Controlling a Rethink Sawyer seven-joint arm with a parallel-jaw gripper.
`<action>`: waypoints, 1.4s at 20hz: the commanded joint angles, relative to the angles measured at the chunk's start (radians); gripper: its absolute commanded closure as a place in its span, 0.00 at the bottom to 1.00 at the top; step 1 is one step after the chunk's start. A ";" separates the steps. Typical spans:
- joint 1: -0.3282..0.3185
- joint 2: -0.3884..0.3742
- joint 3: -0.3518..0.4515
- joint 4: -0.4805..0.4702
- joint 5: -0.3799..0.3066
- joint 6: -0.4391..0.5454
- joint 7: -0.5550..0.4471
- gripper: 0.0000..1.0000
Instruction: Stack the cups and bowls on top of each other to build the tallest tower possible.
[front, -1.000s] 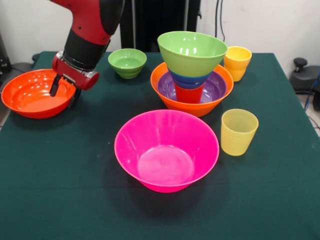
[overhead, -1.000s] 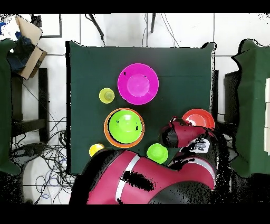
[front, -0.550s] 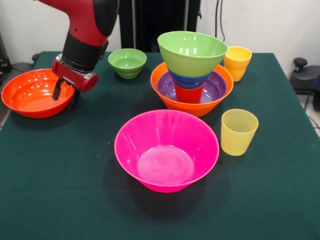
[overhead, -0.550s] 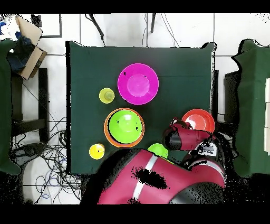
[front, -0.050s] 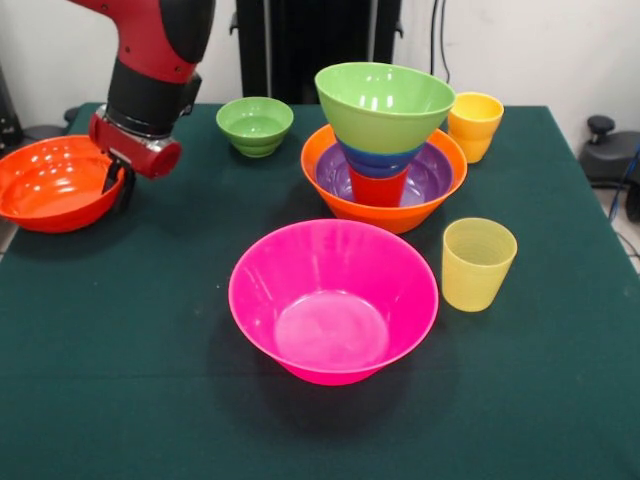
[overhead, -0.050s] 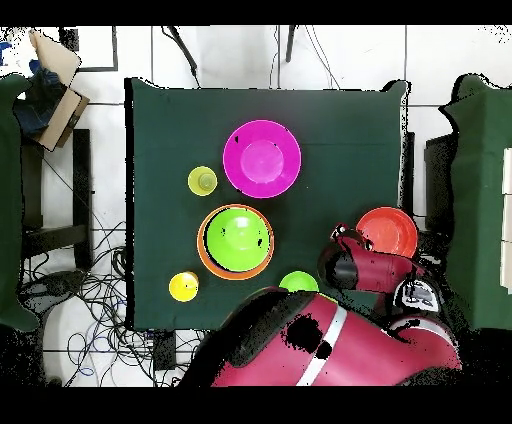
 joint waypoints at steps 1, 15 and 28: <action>0.014 -0.081 0.177 0.075 0.021 0.132 0.053 1.00; 0.082 -0.370 0.211 0.103 0.143 0.586 0.011 1.00; 0.194 -0.465 0.171 -0.079 0.193 1.010 -0.068 1.00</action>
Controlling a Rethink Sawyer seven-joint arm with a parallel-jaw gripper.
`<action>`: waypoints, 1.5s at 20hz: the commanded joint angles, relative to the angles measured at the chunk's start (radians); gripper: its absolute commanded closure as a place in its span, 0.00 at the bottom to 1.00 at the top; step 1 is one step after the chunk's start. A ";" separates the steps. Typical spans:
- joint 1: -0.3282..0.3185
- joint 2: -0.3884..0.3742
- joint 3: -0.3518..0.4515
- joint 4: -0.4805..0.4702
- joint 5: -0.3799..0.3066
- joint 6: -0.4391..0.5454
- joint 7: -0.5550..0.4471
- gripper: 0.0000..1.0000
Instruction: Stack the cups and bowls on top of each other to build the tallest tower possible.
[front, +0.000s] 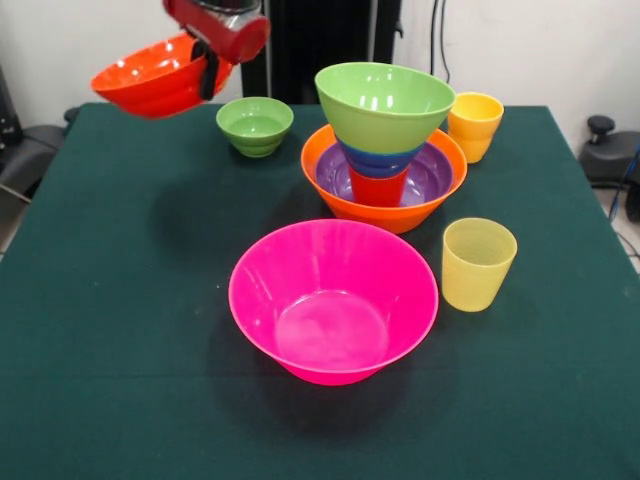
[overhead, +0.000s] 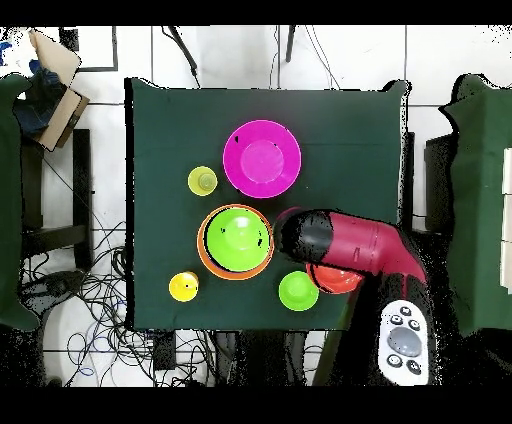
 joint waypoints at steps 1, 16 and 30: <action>0.057 -0.052 0.059 -0.181 -0.018 0.329 -0.077 1.00; 0.194 0.036 -0.018 -0.493 -0.156 0.708 0.006 1.00; 0.260 0.137 -0.005 -0.429 0.028 0.517 0.275 1.00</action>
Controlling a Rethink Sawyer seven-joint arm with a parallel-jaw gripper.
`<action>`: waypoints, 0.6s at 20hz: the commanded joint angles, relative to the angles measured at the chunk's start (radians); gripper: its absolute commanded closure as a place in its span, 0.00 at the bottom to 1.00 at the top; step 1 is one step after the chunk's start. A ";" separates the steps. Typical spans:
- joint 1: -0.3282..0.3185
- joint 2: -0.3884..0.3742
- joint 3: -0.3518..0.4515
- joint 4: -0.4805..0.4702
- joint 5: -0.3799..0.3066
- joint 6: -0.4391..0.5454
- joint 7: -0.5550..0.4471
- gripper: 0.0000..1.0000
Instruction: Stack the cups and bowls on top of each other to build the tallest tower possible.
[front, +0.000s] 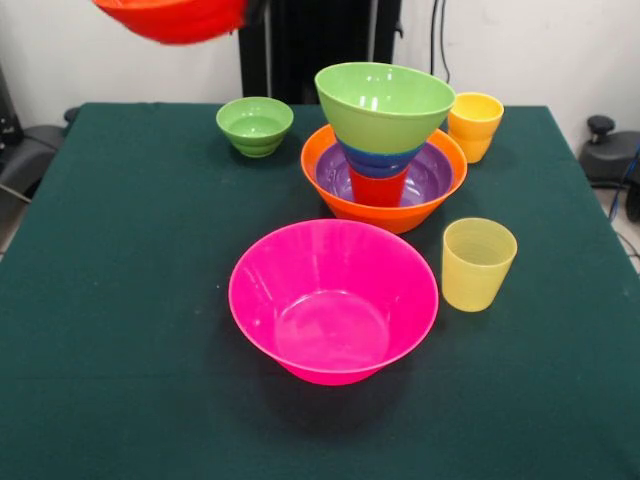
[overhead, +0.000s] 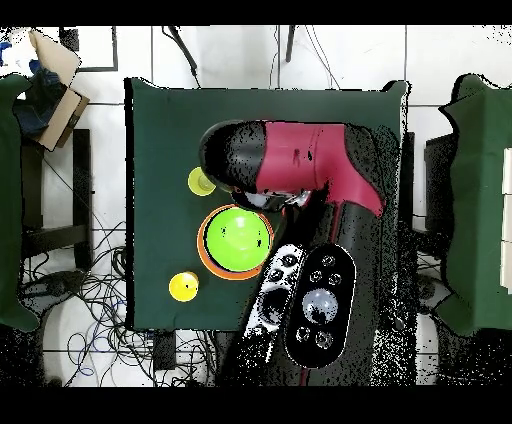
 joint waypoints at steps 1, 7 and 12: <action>0.050 0.097 0.048 -0.004 0.067 -0.009 0.268 1.00; 0.076 0.124 0.031 -0.036 0.107 0.008 0.291 1.00; 0.102 0.144 0.021 -0.069 0.144 0.047 0.322 1.00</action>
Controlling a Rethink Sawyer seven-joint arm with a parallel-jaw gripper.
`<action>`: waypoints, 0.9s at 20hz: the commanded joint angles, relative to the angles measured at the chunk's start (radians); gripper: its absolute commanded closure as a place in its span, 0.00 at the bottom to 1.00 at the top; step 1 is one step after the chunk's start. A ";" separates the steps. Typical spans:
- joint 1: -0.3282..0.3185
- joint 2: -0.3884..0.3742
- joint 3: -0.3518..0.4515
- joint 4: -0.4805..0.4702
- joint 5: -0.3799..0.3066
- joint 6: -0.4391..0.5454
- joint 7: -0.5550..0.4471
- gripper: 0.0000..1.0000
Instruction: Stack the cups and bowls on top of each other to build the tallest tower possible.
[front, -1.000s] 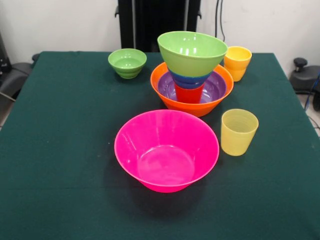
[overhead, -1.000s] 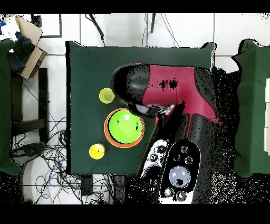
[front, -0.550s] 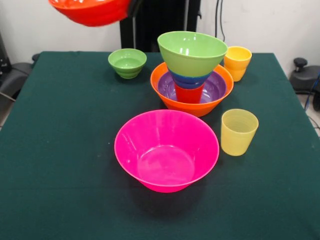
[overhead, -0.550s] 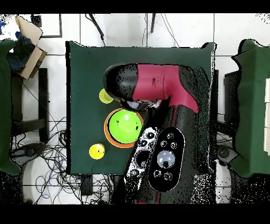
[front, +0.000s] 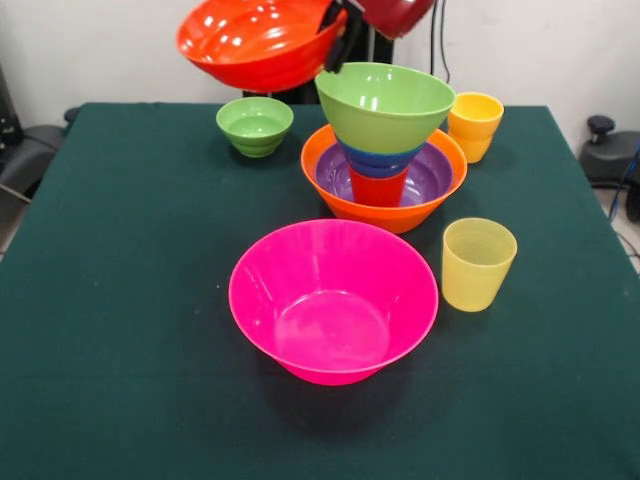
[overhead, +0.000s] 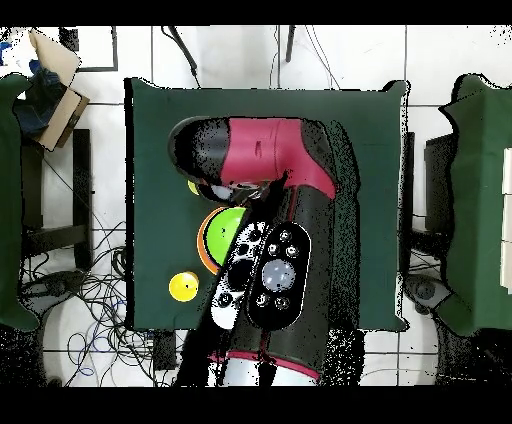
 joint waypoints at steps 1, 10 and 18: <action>0.044 0.073 0.023 -0.061 0.049 0.066 0.262 1.00; 0.099 0.123 -0.027 -0.125 0.093 0.148 0.329 1.00; 0.164 0.129 -0.096 -0.127 0.108 0.229 0.378 1.00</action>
